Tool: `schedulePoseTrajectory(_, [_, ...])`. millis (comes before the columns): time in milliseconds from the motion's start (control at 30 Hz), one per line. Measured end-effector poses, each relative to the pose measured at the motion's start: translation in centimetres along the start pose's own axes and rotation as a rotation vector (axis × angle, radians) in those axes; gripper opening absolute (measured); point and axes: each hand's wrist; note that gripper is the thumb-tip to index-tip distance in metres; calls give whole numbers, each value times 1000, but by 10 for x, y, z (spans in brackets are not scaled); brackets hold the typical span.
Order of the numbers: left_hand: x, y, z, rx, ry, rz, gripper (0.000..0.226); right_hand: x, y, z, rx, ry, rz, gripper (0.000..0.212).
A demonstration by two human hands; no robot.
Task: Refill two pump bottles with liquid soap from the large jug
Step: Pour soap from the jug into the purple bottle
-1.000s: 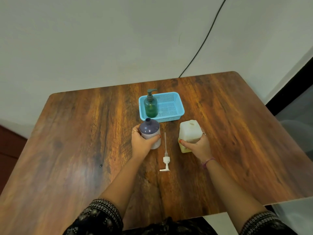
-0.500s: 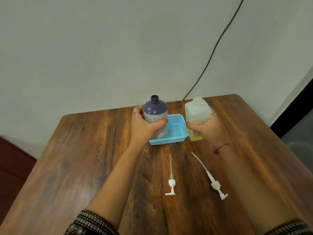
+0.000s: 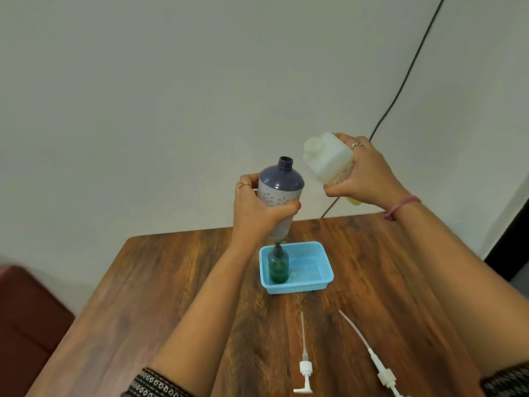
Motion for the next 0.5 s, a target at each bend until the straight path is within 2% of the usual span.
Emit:
schedulePoseTrajectory(200, [17,-6,12,81,26,-22,80,-16,-13,23,-11,-111,-57,100])
schedulePoseTrajectory(500, [19,-11,19,110,48,22,84,-38,-26,37,-26,-198,-141,99])
Point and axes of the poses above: each hand's wrist, its own z-axis towards the middle knuckle, its own y-axis out of the palm, x = y × z, and after that the axes turned 4 degrees about -y, right-handed
